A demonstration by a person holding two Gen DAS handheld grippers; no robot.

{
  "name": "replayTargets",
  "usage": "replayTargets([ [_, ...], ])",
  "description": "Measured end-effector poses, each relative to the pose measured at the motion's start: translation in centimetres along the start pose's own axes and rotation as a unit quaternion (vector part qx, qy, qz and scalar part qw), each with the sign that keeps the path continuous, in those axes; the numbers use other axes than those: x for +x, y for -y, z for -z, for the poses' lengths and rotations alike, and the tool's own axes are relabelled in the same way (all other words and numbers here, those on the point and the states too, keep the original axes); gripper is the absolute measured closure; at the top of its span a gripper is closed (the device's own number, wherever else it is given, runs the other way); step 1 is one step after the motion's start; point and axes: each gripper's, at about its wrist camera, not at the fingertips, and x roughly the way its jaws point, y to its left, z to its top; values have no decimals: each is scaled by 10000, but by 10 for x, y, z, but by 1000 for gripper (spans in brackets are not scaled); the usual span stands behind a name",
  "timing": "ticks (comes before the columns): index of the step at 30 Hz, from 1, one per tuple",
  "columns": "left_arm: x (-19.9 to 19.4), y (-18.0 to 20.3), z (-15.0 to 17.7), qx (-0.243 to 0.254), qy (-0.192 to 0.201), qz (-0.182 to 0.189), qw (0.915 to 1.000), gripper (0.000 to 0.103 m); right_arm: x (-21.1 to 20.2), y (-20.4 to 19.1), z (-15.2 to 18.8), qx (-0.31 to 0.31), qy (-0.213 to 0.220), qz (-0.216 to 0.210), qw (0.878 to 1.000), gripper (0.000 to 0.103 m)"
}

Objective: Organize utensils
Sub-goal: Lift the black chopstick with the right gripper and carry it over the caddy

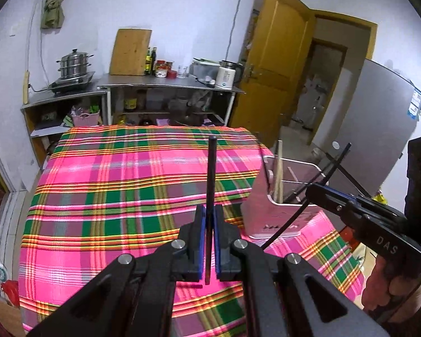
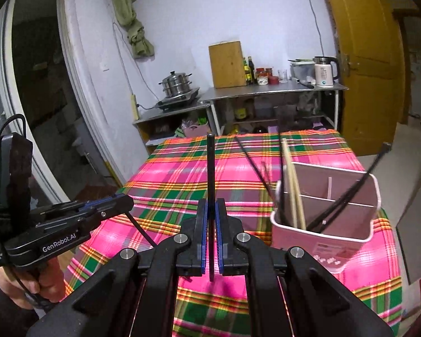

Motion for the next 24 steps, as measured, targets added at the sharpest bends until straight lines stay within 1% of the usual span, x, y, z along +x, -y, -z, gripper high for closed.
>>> replayTargets([
  [6,3,30,-9,117,-29,329,9994,97,-21,21,-2,166,151,164,9996,98],
  [11,6,55,-26,258,17,565,9981,97,-40,41,-11,306,335,326,9984,98],
  [16,6,81,-48,418,137,759,9961,97,-60,56,-26,376,599,451,9965,98],
  [21,8,100,-75,548,314,856,9943,97,-74,67,-47,373,874,568,9939,98],
  [24,13,107,-89,583,385,872,9937,97,-75,75,-57,415,998,610,9923,98],
])
